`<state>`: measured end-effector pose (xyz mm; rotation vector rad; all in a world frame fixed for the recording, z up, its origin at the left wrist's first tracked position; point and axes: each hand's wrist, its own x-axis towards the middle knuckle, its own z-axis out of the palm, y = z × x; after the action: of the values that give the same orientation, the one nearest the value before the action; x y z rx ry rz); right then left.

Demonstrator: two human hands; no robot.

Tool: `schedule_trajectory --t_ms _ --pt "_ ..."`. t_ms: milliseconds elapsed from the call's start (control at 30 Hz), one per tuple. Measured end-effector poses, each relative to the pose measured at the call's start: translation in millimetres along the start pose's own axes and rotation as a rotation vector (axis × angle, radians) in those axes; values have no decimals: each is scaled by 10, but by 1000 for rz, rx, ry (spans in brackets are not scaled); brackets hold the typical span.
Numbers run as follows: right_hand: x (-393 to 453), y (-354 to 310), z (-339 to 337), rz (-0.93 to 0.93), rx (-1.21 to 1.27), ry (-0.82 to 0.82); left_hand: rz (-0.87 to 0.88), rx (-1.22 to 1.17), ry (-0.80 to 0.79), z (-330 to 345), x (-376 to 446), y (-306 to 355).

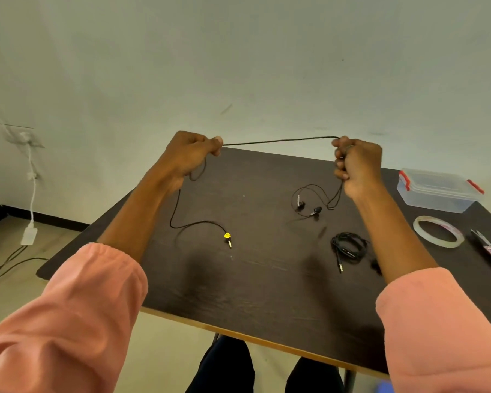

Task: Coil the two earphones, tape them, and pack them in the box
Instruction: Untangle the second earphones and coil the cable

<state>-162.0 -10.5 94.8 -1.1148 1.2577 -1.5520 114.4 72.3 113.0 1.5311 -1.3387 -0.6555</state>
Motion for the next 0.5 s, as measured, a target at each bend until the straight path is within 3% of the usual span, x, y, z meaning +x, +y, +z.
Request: schedule_trajectory --t_ms 100,167,267,333,400,500 --pt "135 61 -41 13 6 126 3 24 -7 -61 33 -73" --pt "201 141 -4 -49 -244 92 9 -12 11 -53 56 -117" --pt "76 150 146 -222 -801 -163 27 -69 13 36 84 -147" --pt "-135 32 334 -367 -798 -398 32 -77 -30 135 65 -112" --pt "-374 -72 562 -388 -704 -642 32 -75 -68 237 50 -68" --pt "-543 -44 775 -448 -724 -736 55 -81 -92 308 31 -30"
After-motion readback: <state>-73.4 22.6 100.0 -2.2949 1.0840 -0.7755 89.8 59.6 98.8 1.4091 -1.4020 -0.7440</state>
